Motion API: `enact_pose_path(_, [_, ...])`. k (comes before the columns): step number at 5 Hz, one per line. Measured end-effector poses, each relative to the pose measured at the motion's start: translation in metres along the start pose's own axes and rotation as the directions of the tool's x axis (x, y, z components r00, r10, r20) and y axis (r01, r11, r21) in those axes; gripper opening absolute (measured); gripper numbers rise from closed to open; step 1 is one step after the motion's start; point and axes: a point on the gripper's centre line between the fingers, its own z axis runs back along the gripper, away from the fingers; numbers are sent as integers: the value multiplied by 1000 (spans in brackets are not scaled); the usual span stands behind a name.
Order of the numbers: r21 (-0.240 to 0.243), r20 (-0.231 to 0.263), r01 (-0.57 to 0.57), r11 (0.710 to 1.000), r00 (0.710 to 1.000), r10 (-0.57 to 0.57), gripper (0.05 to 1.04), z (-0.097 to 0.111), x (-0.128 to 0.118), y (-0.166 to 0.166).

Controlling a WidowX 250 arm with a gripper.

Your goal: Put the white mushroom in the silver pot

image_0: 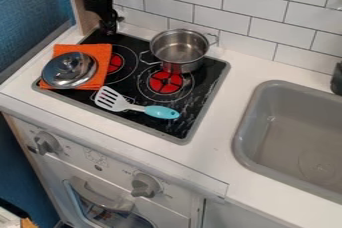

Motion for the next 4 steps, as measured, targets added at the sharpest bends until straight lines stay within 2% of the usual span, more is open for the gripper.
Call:
enact_pose_path(1, [-1,-16,5,1000,1000,-5,1001,-8,-6,-5])
enact_pose_path(2, [-24,-31,-17,1000,999,16,1001,-5,-8,-14])
enact_pose_path(3, [-20,-49,-17,1000,999,16,948,-15,-13,-13])
enact_pose_path(4, [-38,-42,-60,997,997,58,684,-14,-12,-16])
